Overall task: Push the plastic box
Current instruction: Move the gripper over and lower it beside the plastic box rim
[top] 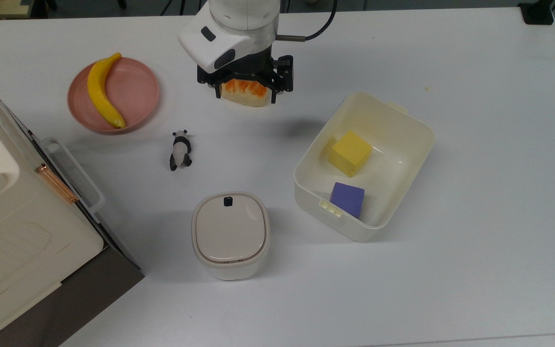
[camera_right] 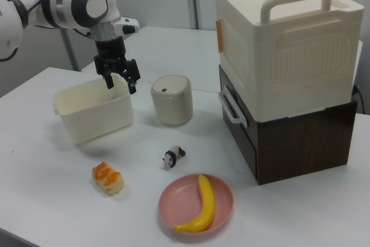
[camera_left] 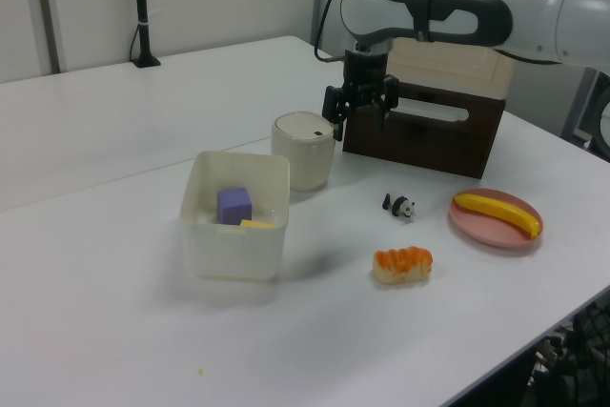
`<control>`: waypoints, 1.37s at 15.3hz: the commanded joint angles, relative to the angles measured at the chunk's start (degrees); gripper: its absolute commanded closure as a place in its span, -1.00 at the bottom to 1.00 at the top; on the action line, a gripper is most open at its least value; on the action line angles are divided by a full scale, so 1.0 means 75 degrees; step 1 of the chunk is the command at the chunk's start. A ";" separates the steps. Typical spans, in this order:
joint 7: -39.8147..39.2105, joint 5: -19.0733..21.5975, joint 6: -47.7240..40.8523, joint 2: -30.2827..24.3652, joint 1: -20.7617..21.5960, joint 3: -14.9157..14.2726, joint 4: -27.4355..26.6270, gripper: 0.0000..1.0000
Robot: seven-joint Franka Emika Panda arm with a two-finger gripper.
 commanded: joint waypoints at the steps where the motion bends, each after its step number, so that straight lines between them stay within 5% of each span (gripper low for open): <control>1: -0.0057 -0.0001 0.0117 -0.0108 0.0045 -0.0052 -0.0125 -1.00; 9: -0.0851 -0.0001 0.0035 -0.0119 0.0150 0.0053 -0.0137 -1.00; 17: -0.5430 0.0011 -0.0423 0.0021 0.0689 0.0065 -0.0137 -1.00; 21: -0.6092 -0.0012 -0.0072 0.0290 0.0958 0.0065 -0.0137 -1.00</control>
